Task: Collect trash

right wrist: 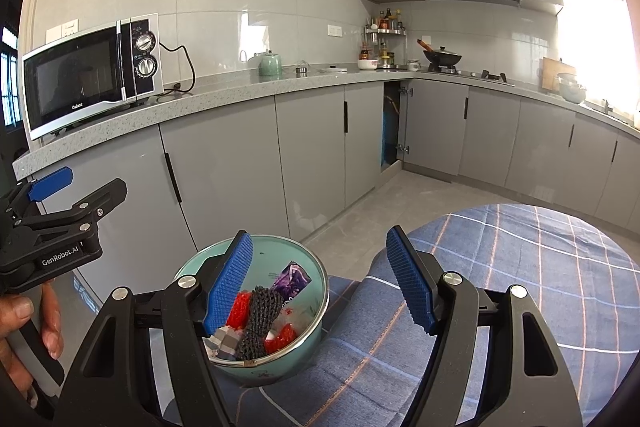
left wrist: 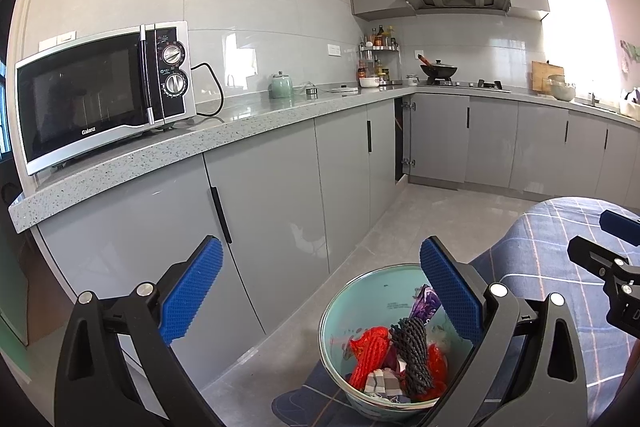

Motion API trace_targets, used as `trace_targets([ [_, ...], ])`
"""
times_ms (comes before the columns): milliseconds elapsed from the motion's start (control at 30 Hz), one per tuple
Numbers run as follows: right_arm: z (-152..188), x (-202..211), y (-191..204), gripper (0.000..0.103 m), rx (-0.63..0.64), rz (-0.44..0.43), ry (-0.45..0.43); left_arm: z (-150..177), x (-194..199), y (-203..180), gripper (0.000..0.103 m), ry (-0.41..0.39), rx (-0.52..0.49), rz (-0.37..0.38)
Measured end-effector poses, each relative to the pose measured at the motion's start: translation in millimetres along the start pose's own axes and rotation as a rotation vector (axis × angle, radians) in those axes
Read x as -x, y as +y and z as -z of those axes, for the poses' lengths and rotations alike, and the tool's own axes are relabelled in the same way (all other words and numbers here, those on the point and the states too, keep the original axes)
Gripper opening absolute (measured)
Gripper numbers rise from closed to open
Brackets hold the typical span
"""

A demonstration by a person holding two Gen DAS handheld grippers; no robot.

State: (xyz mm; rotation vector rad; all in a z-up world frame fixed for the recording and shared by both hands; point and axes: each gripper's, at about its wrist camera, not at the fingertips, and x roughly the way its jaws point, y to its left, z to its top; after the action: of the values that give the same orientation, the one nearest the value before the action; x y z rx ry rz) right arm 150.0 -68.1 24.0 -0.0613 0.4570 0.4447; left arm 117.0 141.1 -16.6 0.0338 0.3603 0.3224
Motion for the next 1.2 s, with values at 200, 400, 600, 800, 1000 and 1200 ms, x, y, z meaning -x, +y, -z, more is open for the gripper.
trace_targets([
  [200, 0.3, 0.8, -1.3, 0.069, 0.002, -0.001, -0.001, -0.7, 0.7, 0.5, 0.097, -0.003, -0.005, -0.007],
  [400, 0.3, 0.9, -1.0, 0.069, 0.002, 0.0, -0.002, -2.7, 2.2, -0.2, 0.097, -0.013, -0.009, -0.009],
  [600, -2.1, 3.0, 0.9, 0.07, 0.005, 0.001, -0.007, -2.9, 3.4, -2.1, 0.097, -0.02, -0.014, -0.018],
  [800, -2.5, 4.0, 2.4, 0.071, 0.008, 0.004, -0.011, -1.0, 0.3, -2.4, 0.098, -0.007, -0.017, -0.039],
  [1000, -2.5, 4.6, 2.6, 0.071, 0.008, 0.007, -0.011, -0.4, 0.8, -4.9, 0.098, -0.011, -0.031, -0.026],
  [1200, -1.6, 5.7, 0.1, 0.071, 0.005, 0.01, -0.011, -1.5, 0.8, -3.4, 0.098, -0.014, -0.02, -0.022],
])
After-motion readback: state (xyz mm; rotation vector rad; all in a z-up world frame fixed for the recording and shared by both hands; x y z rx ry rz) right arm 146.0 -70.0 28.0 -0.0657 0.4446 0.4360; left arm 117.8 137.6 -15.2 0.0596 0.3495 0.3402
